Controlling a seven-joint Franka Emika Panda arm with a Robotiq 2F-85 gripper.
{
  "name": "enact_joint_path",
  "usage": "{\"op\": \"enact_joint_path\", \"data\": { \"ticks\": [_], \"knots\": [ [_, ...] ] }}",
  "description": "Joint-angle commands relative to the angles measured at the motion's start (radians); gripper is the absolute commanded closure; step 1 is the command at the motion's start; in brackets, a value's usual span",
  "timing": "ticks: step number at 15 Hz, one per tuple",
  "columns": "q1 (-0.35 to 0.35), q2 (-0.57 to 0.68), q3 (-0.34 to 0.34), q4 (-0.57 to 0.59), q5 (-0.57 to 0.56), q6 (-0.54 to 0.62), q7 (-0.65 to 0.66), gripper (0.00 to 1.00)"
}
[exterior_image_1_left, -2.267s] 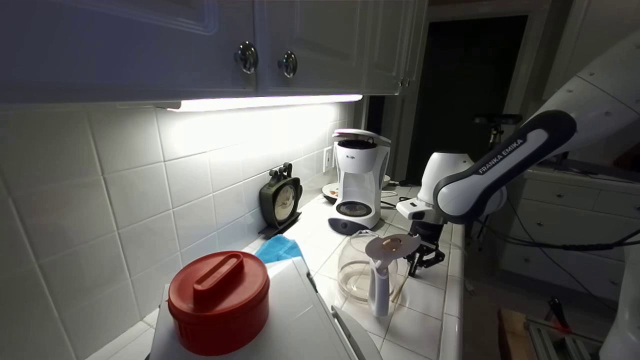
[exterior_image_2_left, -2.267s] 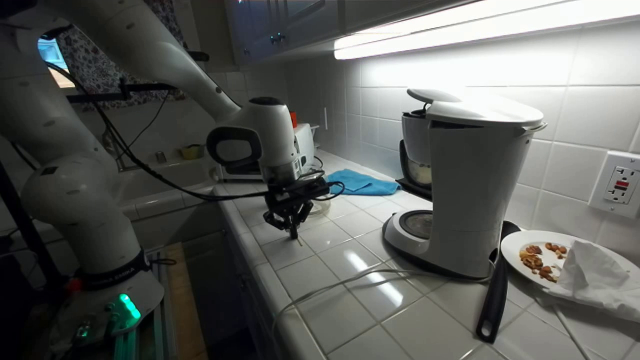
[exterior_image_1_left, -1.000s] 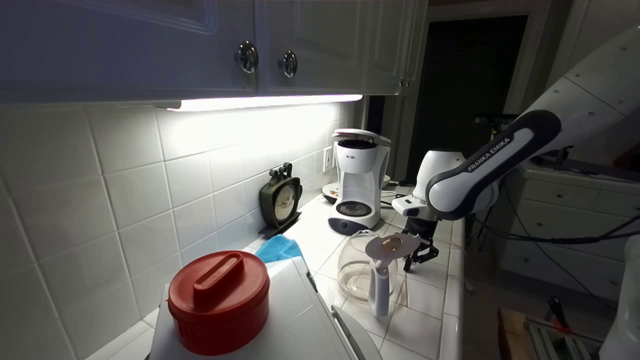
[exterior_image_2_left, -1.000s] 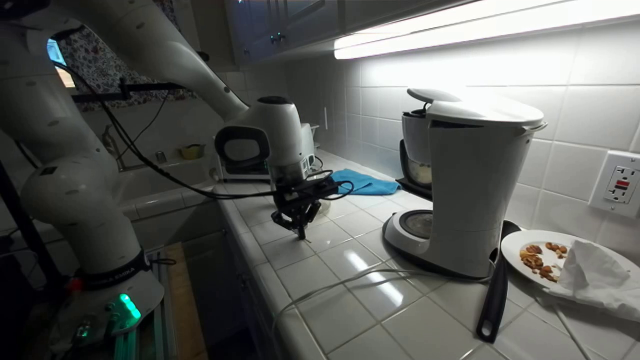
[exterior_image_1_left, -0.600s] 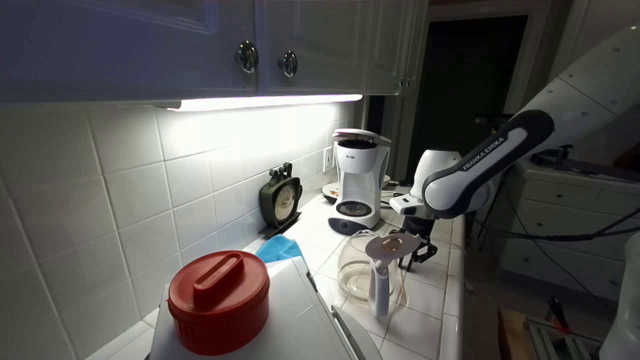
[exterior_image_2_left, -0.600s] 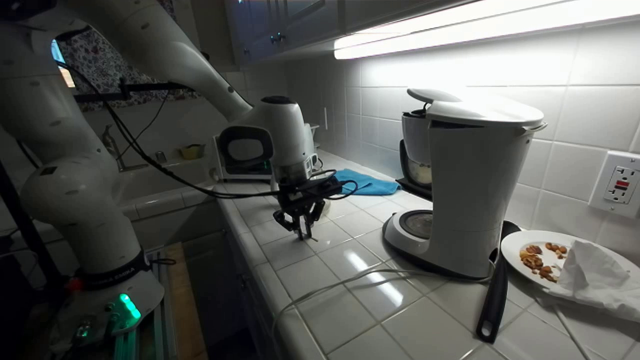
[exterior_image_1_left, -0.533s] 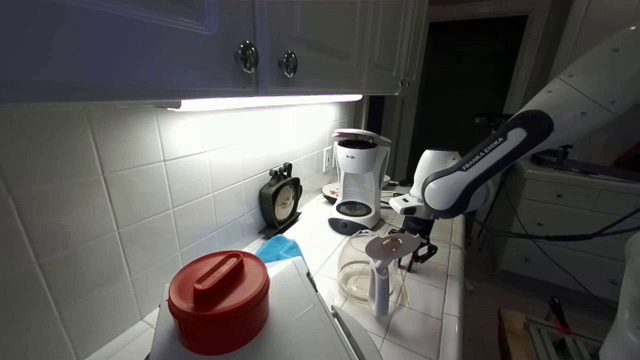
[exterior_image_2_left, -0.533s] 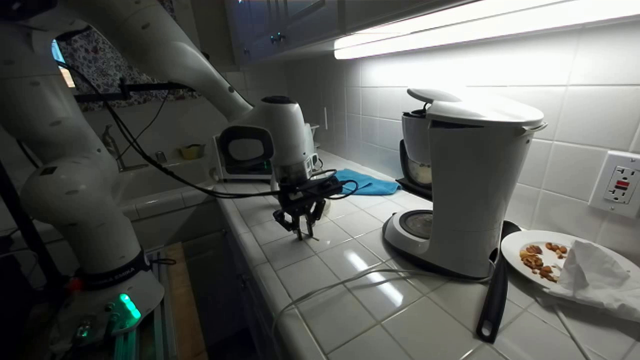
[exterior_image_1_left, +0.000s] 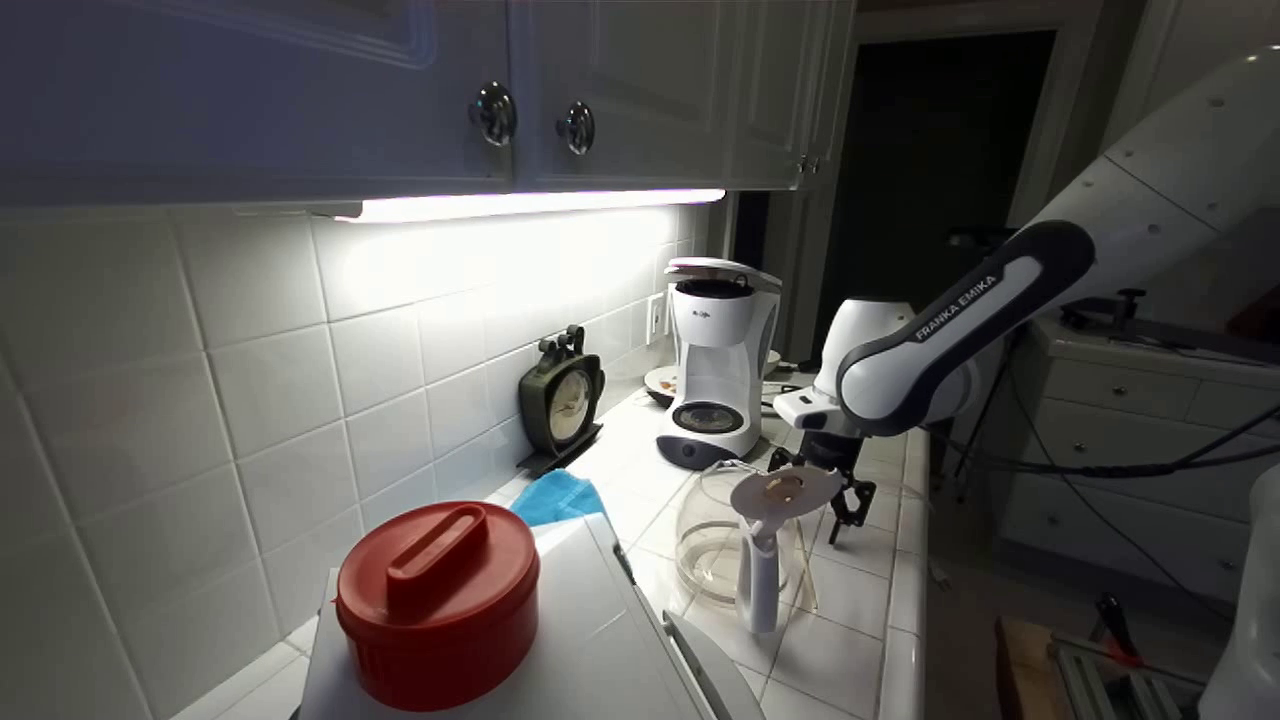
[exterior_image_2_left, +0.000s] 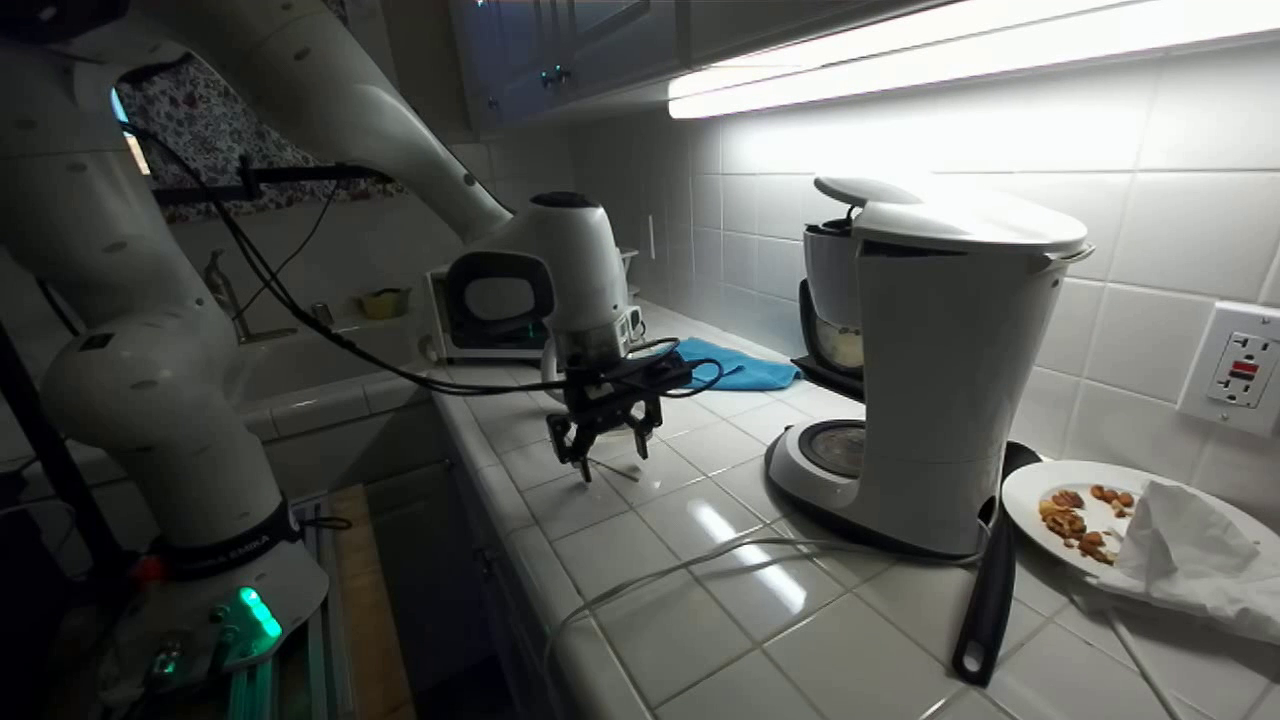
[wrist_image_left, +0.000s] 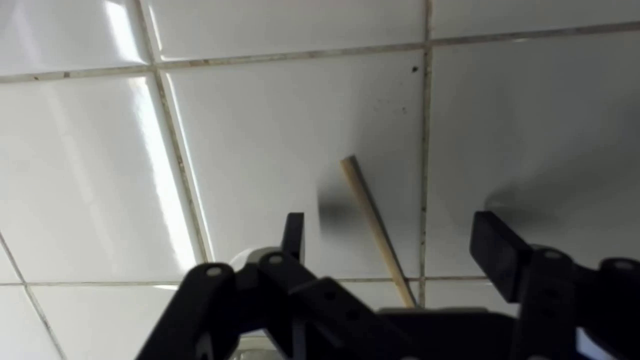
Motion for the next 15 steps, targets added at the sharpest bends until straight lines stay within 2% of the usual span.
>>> {"op": "enact_joint_path", "data": {
  "ticks": [1, 3, 4, 7, 10, 12, 14, 15],
  "knots": [
    [-0.019, 0.032, 0.018, 0.037, 0.042, 0.002, -0.065, 0.2],
    [-0.023, 0.041, 0.022, 0.05, 0.041, 0.001, -0.075, 0.38],
    [-0.025, 0.047, 0.024, 0.056, 0.041, 0.001, -0.08, 0.53],
    [-0.03, 0.064, 0.031, 0.066, 0.049, 0.001, -0.1, 0.75],
    [-0.036, 0.072, 0.038, 0.07, 0.051, -0.005, -0.115, 0.85],
    [-0.041, 0.073, 0.038, 0.07, 0.052, -0.021, -0.123, 0.96],
    [-0.044, 0.07, 0.037, 0.074, 0.045, -0.03, -0.124, 0.98],
    [-0.045, 0.075, 0.039, 0.078, 0.046, -0.029, -0.128, 0.95]
  ]
}}
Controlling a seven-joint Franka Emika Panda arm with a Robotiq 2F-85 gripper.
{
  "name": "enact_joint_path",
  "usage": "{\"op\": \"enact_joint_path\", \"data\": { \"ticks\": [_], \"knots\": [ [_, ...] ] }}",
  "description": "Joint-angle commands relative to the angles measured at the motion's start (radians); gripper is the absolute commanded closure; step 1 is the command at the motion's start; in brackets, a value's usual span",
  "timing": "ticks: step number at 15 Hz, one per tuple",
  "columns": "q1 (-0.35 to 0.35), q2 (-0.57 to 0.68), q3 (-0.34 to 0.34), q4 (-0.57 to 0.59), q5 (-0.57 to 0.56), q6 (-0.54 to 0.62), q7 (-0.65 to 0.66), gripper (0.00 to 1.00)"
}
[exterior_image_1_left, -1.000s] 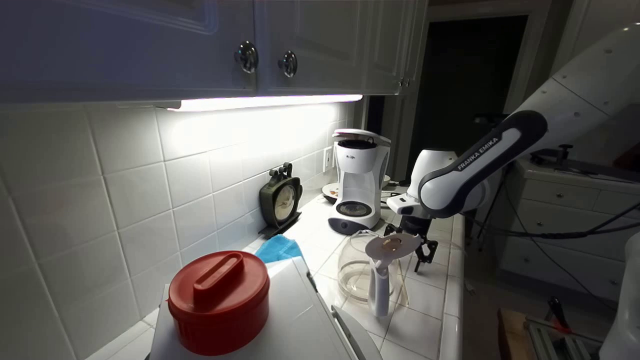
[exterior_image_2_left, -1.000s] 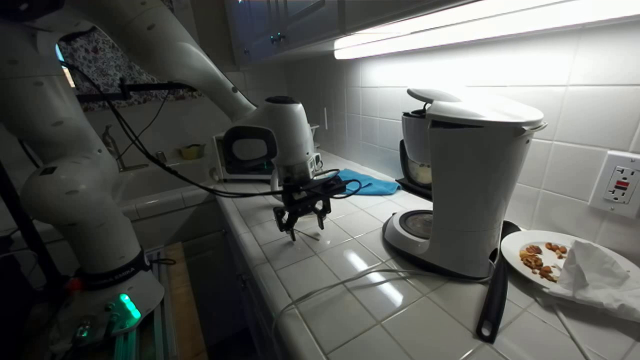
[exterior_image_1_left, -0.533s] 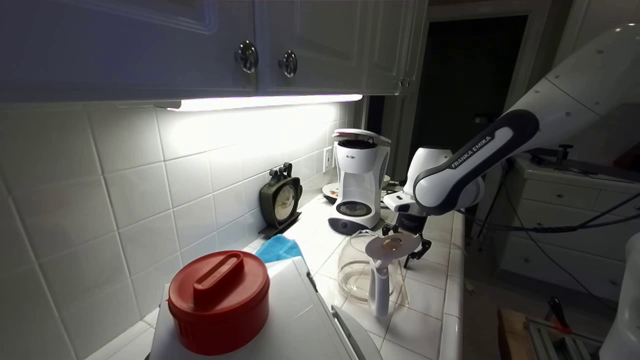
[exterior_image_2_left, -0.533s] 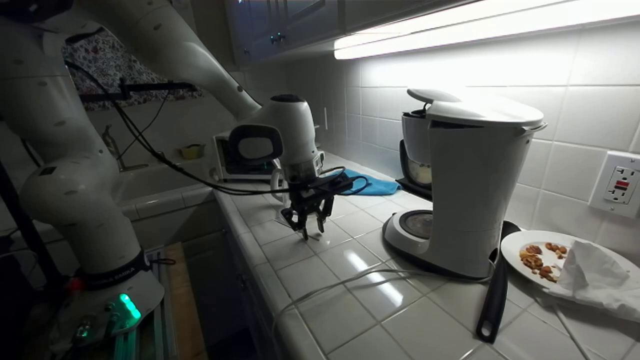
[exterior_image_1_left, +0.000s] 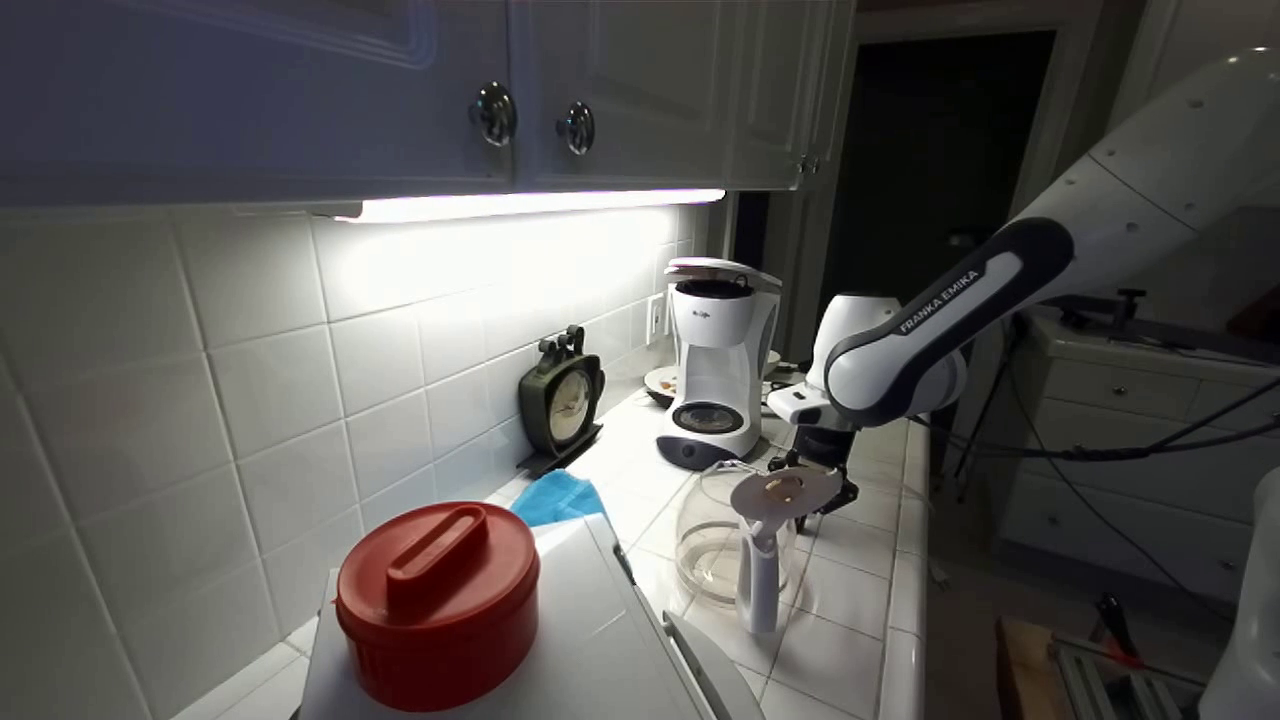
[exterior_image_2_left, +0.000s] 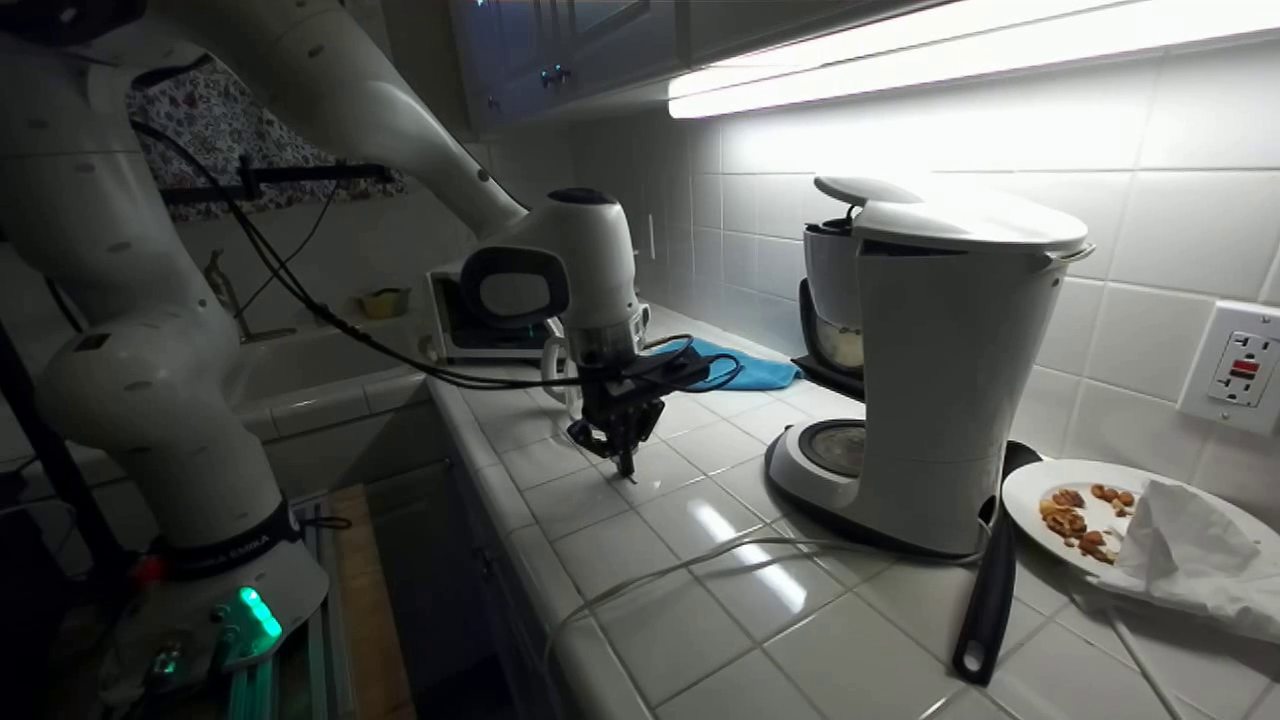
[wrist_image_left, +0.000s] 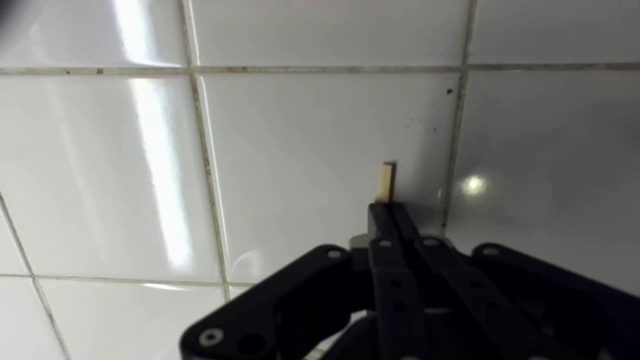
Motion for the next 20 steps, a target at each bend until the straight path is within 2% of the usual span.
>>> {"op": "enact_joint_path", "data": {
  "ticks": [1, 9, 15, 16, 17, 20],
  "knots": [
    [-0.017, 0.038, 0.022, 0.024, 0.029, 0.011, -0.039, 0.94],
    [-0.03, -0.004, 0.025, 0.01, -0.024, 0.011, -0.035, 0.96],
    [-0.054, -0.065, 0.013, -0.01, -0.183, -0.003, -0.032, 0.95],
    [-0.056, -0.068, 0.011, -0.01, -0.191, -0.002, -0.031, 0.71],
    [-0.057, -0.067, 0.012, -0.01, -0.193, 0.002, -0.028, 0.69],
    [-0.051, -0.053, 0.014, -0.01, -0.174, 0.011, -0.031, 0.5]
  ]
}}
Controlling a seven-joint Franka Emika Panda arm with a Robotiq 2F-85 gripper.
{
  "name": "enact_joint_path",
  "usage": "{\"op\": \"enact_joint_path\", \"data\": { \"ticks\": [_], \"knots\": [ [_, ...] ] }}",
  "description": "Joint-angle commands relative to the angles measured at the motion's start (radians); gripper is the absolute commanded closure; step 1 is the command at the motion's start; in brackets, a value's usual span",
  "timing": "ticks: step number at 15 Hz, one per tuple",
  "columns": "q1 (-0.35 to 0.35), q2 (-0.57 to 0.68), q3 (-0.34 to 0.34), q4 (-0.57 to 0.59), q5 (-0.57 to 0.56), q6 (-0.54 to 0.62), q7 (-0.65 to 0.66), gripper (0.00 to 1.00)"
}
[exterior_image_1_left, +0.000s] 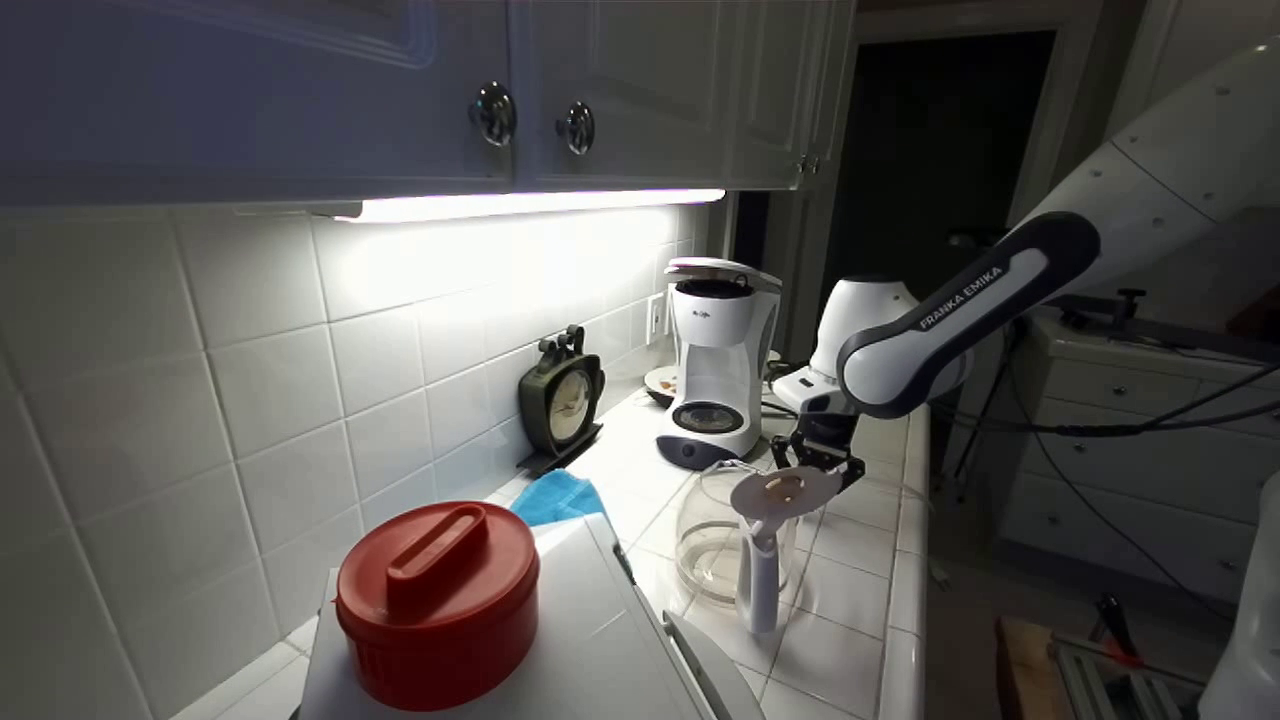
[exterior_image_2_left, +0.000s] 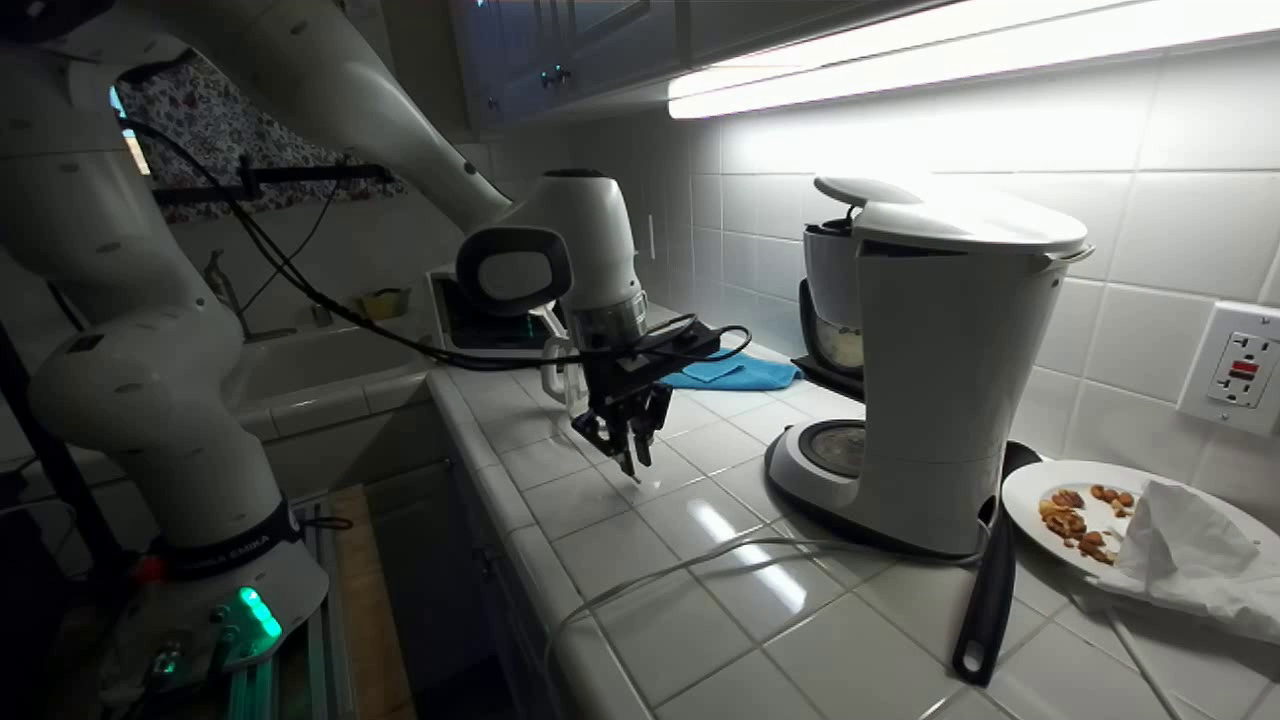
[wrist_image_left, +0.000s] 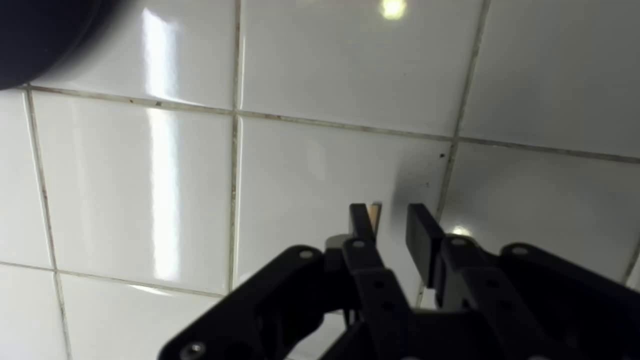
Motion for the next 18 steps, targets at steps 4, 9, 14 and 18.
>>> {"op": "enact_joint_path", "data": {
  "ticks": [4, 9, 14, 18],
  "knots": [
    [-0.002, 0.001, 0.006, -0.014, 0.002, 0.012, -0.018, 0.21],
    [-0.002, 0.02, 0.008, -0.011, 0.007, 0.011, -0.021, 0.26],
    [-0.004, 0.049, 0.013, -0.008, 0.019, 0.015, -0.026, 0.35],
    [-0.011, 0.068, 0.013, -0.006, 0.021, 0.015, -0.028, 0.64]
  ]
}}
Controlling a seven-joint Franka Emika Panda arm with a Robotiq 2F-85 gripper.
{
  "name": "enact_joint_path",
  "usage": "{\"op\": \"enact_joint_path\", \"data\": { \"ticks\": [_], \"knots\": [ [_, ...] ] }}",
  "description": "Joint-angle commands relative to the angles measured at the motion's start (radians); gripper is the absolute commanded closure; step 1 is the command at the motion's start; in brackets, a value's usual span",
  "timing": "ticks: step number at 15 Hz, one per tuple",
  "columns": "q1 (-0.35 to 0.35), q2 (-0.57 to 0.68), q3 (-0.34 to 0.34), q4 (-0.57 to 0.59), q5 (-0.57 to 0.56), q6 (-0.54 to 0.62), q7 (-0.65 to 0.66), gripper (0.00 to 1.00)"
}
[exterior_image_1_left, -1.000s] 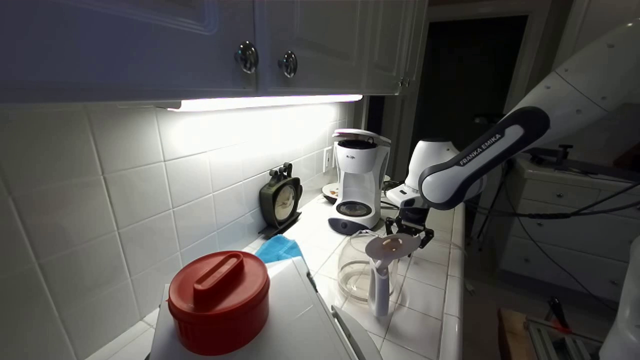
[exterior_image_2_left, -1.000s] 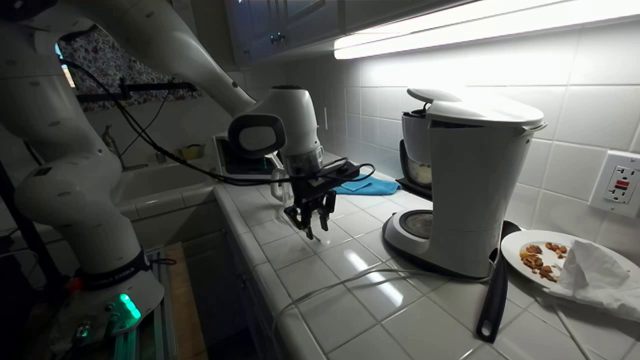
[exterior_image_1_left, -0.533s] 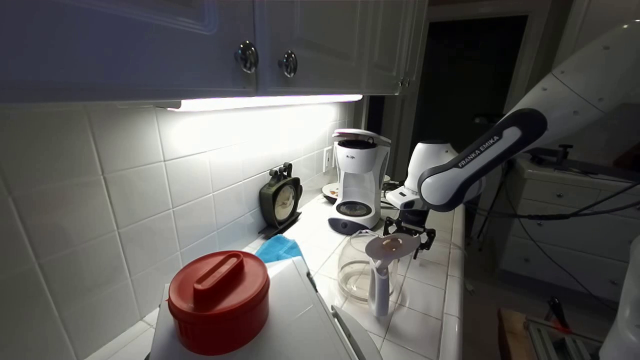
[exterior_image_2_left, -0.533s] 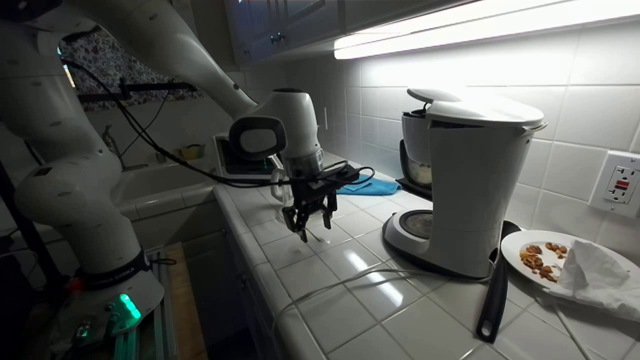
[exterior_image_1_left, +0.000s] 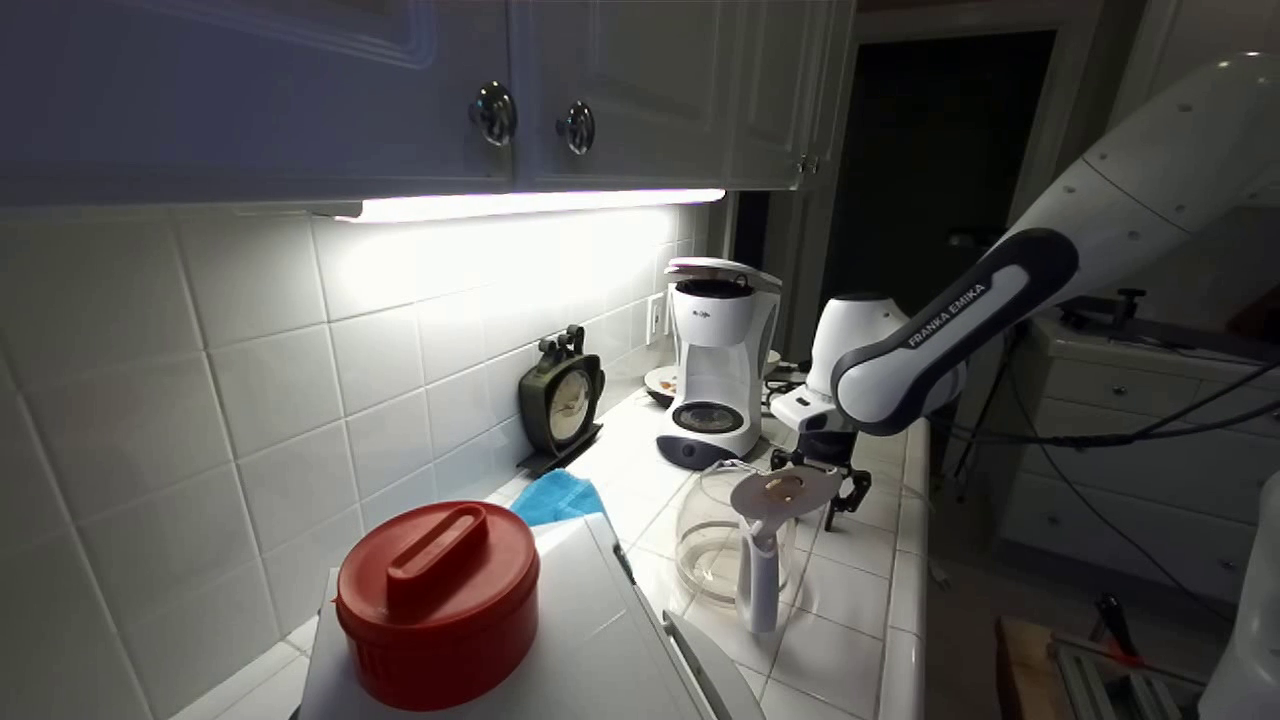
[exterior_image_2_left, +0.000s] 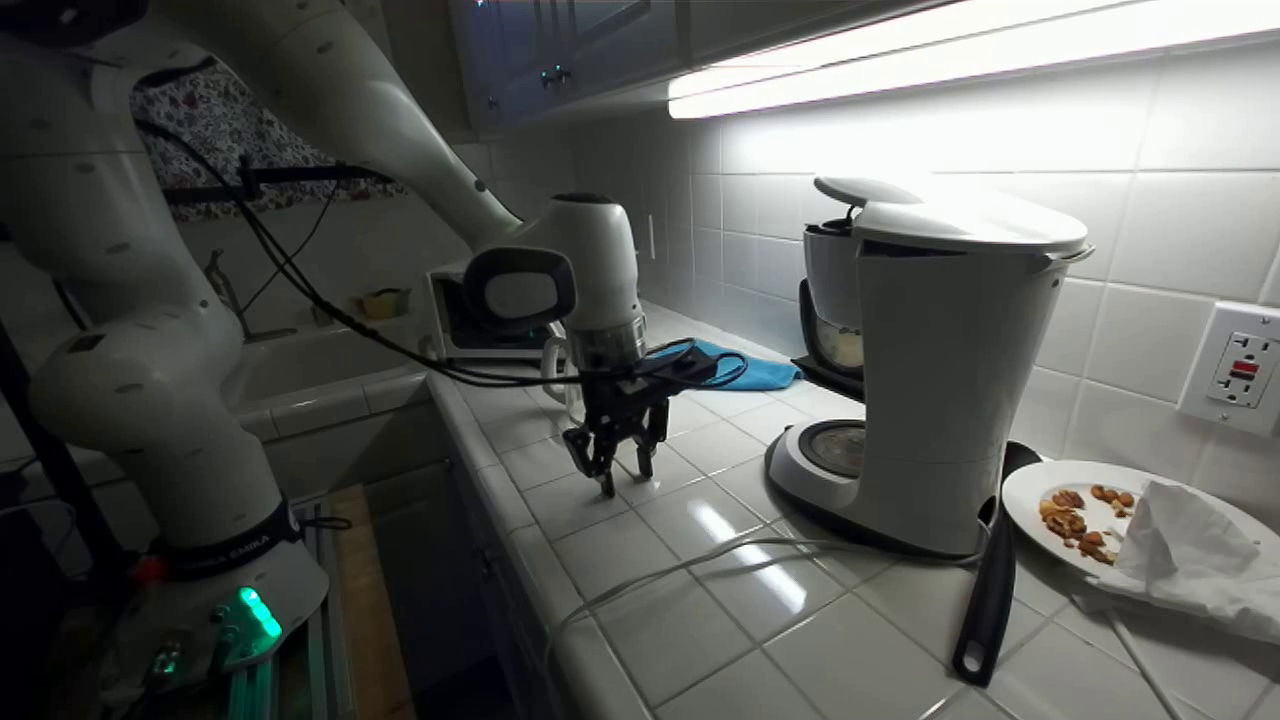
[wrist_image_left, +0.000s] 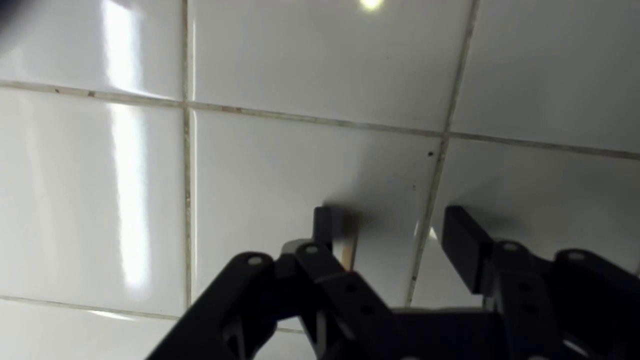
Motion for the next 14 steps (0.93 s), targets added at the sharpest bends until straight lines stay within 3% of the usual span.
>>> {"op": "enact_joint_path", "data": {
  "ticks": [1, 5, 6, 8, 14],
  "knots": [
    [-0.013, 0.016, 0.008, -0.002, 0.018, 0.015, -0.028, 0.66],
    [-0.017, 0.014, 0.005, 0.002, 0.018, 0.007, -0.029, 0.92],
    [-0.019, 0.011, 0.004, 0.001, 0.016, 0.0, -0.029, 0.95],
    [-0.021, 0.009, 0.002, 0.002, 0.016, -0.008, -0.029, 0.99],
    [-0.021, 0.002, 0.003, -0.002, 0.01, -0.006, -0.024, 0.93]
  ]
}}
